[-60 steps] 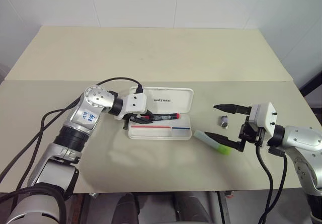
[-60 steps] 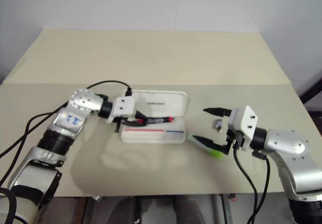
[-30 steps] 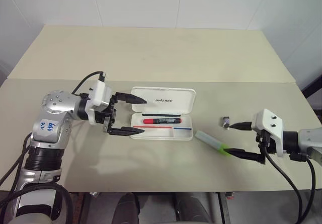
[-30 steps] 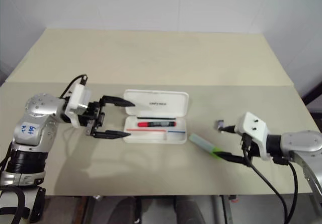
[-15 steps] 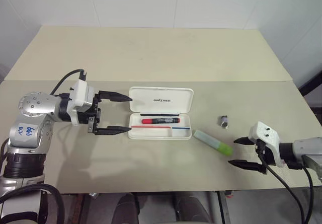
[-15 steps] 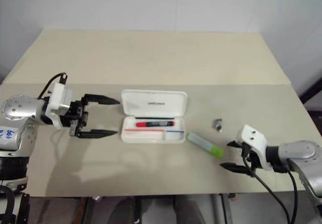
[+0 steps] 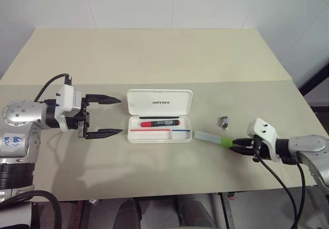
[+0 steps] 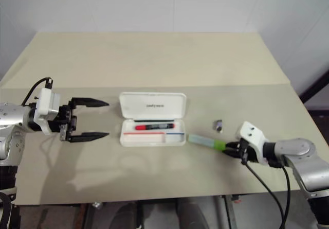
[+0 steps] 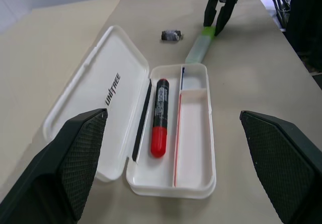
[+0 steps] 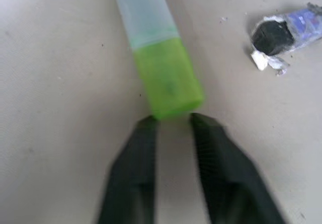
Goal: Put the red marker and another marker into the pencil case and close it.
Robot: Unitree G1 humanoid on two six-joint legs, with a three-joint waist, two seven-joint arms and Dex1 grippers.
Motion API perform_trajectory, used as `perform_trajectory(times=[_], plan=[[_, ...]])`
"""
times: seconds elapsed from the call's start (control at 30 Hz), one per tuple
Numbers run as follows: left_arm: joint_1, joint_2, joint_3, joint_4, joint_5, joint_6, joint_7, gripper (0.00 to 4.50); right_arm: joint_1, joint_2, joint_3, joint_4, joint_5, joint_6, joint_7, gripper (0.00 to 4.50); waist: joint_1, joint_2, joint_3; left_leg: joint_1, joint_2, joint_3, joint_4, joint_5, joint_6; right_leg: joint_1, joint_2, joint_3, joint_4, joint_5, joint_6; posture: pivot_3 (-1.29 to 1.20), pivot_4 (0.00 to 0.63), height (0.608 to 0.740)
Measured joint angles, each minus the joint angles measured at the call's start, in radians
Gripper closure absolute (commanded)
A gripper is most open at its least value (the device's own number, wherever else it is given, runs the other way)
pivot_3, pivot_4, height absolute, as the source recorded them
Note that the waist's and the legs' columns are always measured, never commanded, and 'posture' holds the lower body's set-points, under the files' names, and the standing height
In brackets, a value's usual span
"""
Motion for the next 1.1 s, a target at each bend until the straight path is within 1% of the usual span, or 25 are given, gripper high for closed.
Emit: perform_trajectory(times=[0.3,0.4,0.47,0.6,0.7,0.9,1.1], plan=[[0.0,-0.001,-0.003,0.002,0.001,-0.02,0.009,0.0,0.0,-0.002,0.008,-0.002,-0.012,-0.038,0.031,4.48,0.0,0.0,0.0,0.0,0.0,0.0,0.0,0.0,0.0,0.0,0.0,0.0,0.0,0.0,-0.001,0.0,0.15,0.74],[0.0,-0.003,-0.004,0.002,0.001,-0.021,0.013,0.0,0.0,-0.044,0.015,0.016,-0.013,-0.056,0.095,3.88,0.002,0.0,0.0,0.0,0.0,0.001,0.0,0.0,0.0,0.0,0.0,0.0,0.0,0.0,0.001,0.0,0.15,0.74],[0.0,-0.003,-0.004,0.002,0.001,-0.021,0.017,0.0,0.0,-0.079,0.019,0.037,-0.018,-0.081,0.143,3.21,0.003,0.0,0.0,0.0,0.0,0.0,0.0,-0.001,0.0,0.0,0.0,0.0,0.0,0.0,0.001,0.0,0.15,0.74],[0.0,-0.003,-0.005,0.002,0.001,-0.021,0.021,0.0,-0.026,-0.087,0.019,0.102,-0.026,-0.153,0.194,1.81,0.003,0.0,0.0,-0.001,0.0,0.001,0.0,-0.001,0.0,0.0,-0.001,0.0,0.0,0.001,0.003,0.0,0.15,0.74],[0.002,-0.003,-0.006,0.001,0.001,-0.021,0.022,0.0,-0.072,-0.138,0.021,0.148,-0.043,-0.197,0.251,1.81,0.001,0.001,0.001,0.0,0.0,0.001,0.0,-0.001,0.0,0.0,-0.001,0.0,0.0,0.001,0.003,0.0,0.15,0.74],[0.016,-0.003,-0.011,-0.002,0.001,-0.029,0.025,0.0,-0.209,-0.13,0.05,0.187,-0.048,-0.235,0.306,1.81,0.0,0.002,0.001,0.0,0.0,0.001,0.0,-0.001,0.0,-0.001,0.0,0.0,0.001,0.001,0.003,0.0,0.15,0.74],[0.029,0.0,-0.01,-0.007,0.001,-0.029,0.034,0.0,-0.317,-0.035,0.175,0.204,-0.089,-0.229,0.327,1.81,0.0,0.002,0.001,-0.001,0.0,0.001,0.0,-0.002,0.0,-0.002,-0.001,0.0,0.001,0.001,0.004,0.0,0.15,0.74]])
